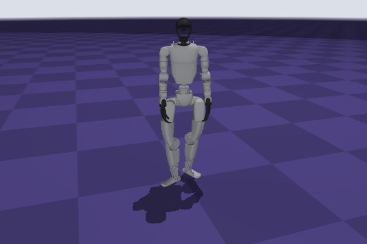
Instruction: Upper body actions
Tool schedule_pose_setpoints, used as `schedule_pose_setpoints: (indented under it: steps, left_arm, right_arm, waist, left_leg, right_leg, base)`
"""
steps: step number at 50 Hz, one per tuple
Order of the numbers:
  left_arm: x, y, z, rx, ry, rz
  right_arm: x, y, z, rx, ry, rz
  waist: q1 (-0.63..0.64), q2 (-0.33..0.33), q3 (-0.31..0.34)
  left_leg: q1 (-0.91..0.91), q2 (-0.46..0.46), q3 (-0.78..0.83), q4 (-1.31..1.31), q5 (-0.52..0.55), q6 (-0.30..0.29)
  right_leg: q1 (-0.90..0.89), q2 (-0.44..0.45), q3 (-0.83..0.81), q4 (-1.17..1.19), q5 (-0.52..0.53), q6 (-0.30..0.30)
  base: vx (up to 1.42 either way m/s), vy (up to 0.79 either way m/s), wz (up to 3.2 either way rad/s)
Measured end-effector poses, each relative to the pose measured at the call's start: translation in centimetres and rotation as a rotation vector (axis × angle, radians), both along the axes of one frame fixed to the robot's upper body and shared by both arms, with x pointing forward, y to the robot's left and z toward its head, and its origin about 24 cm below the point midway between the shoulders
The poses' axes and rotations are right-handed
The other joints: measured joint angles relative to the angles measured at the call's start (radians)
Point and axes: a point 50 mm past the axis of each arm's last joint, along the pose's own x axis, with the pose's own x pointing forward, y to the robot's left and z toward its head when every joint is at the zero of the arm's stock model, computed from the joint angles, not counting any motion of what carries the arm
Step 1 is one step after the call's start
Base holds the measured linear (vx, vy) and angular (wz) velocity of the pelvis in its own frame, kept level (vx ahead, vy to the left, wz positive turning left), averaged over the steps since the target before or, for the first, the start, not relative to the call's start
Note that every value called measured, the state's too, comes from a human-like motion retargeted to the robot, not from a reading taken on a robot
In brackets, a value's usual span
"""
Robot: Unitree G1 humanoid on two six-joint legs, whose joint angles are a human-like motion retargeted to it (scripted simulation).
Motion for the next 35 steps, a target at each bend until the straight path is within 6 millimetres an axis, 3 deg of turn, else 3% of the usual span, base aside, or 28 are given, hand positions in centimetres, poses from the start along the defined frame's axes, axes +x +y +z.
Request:
schedule_pose_setpoints:
  steps: [3,7,10,12,15,20,23,25,27,28,31,35]
  left_arm:
    - [1.0,0.5,0.2,0.017,-0.030,-0.015]
    - [1.5,0.9,0.3,0.045,-0.034,-0.061]
    - [1.8,0.4,0.3,0.053,-0.041,-0.088]
    - [1.8,-0.1,0.2,0.039,-0.053,-0.092]
    - [2.3,-0.2,0.4,0.006,-0.062,-0.104]
    - [1.3,-1.0,0.1,0.008,-0.046,-0.113]
    - [0.1,-0.5,-0.1,0.012,-0.033,-0.097]
    - [-0.9,0.8,-0.1,0.034,-0.010,-0.076]
    - [-1.8,1.5,-0.1,0.054,0.014,-0.058]
    - [-2.2,1.7,-0.1,0.063,0.029,-0.040]
    - [-3.9,1.5,-0.2,0.070,0.084,0.042]
    - [-5.8,1.3,-0.3,0.053,0.147,0.112]
  right_arm:
    - [1.0,0.6,0.2,0.002,-0.024,0.051]
    - [-0.2,0.0,0.0,-0.023,0.001,0.033]
    - [-2.2,-1.3,-0.2,-0.049,0.078,-0.055]
    - [-3.8,-2.1,-0.3,-0.067,0.136,-0.132]
    - [-5.5,-2.6,-0.3,-0.071,0.202,-0.224]
    - [-9.0,-2.9,-0.4,-0.081,0.289,-0.330]
    - [-10.5,-2.6,-0.4,-0.085,0.329,-0.341]
    - [-10.7,-2.6,-0.4,-0.084,0.340,-0.305]
    - [-10.5,-2.7,-0.4,-0.083,0.341,-0.254]
    - [-10.1,-2.8,-0.4,-0.085,0.336,-0.222]
    - [-8.7,-2.9,-0.4,-0.099,0.295,-0.128]
    - [-6.0,-3.0,-0.4,-0.106,0.201,-0.034]
  waist:
    - [-0.033,0.025,-0.018]
    - [-0.045,0.030,-0.062]
    - [0.026,0.034,-0.099]
    - [0.001,0.028,-0.089]
    - [-0.088,0.054,-0.062]
    - [-0.079,0.009,-0.083]
    - [-0.034,-0.086,-0.063]
    - [0.037,-0.132,-0.018]
    - [0.074,-0.130,-0.005]
    - [0.086,-0.120,-0.004]
    - [0.129,-0.108,0.012]
    - [0.179,-0.101,0.057]
  left_leg:
    - [0.015,0.006,0.131,-0.010,-0.034,-0.022]
    - [0.035,-0.011,0.293,-0.017,-0.070,-0.061]
    - [0.039,0.001,0.445,-0.011,-0.088,-0.103]
    - [0.057,0.004,0.468,0.016,-0.097,-0.113]
    - [0.088,0.030,0.444,0.044,-0.093,-0.118]
    - [0.125,0.048,0.449,0.144,0.042,-0.121]
    - [0.128,0.081,0.387,0.339,0.157,-0.004]
    - [0.150,0.209,0.280,0.585,0.182,0.012]
    - [0.048,0.286,0.106,0.766,0.226,0.012]
    - [-0.019,0.289,0.008,0.814,0.262,0.012]
    - [-0.194,0.149,-0.259,0.794,0.380,0.012]
    - [-0.227,0.114,-0.358,0.604,0.422,0.012]
  right_leg:
    - [0.057,0.009,-0.181,0.030,-0.028,0.029]
    - [0.097,0.028,-0.294,0.017,-0.052,0.099]
    - [0.018,0.007,-0.150,0.054,-0.007,0.077]
    - [0.026,0.040,-0.099,0.013,-0.002,0.050]
    - [0.047,0.047,-0.077,0.006,0.002,0.056]
    - [0.055,0.043,0.061,-0.031,0.013,0.053]
    - [0.084,-0.011,0.167,-0.048,0.032,0.057]
    - [0.148,0.029,0.285,-0.043,-0.007,0.046]
    - [0.146,0.074,0.347,-0.056,0.001,0.023]
    - [0.135,0.096,0.370,-0.063,0.014,0.012]
    - [0.094,0.109,0.439,-0.072,0.077,0.003]
    - [0.084,0.122,0.509,-0.074,0.128,0.018]
  base:
    - [-0.68,0.21,-2.47]
    - [-0.38,0.18,-1.98]
    - [-0.41,0.07,-2.06]
    - [-0.36,0.04,-0.73]
    - [-0.26,0.06,-0.07]
    - [-0.06,-0.03,-1.00]
    - [0.01,-0.28,-1.68]
    - [0.41,-0.61,-2.79]
    - [0.03,-0.51,-2.12]
    - [-0.31,-0.32,-1.78]
    - [-0.42,-0.08,-1.90]
    - [-0.18,-0.19,-1.95]
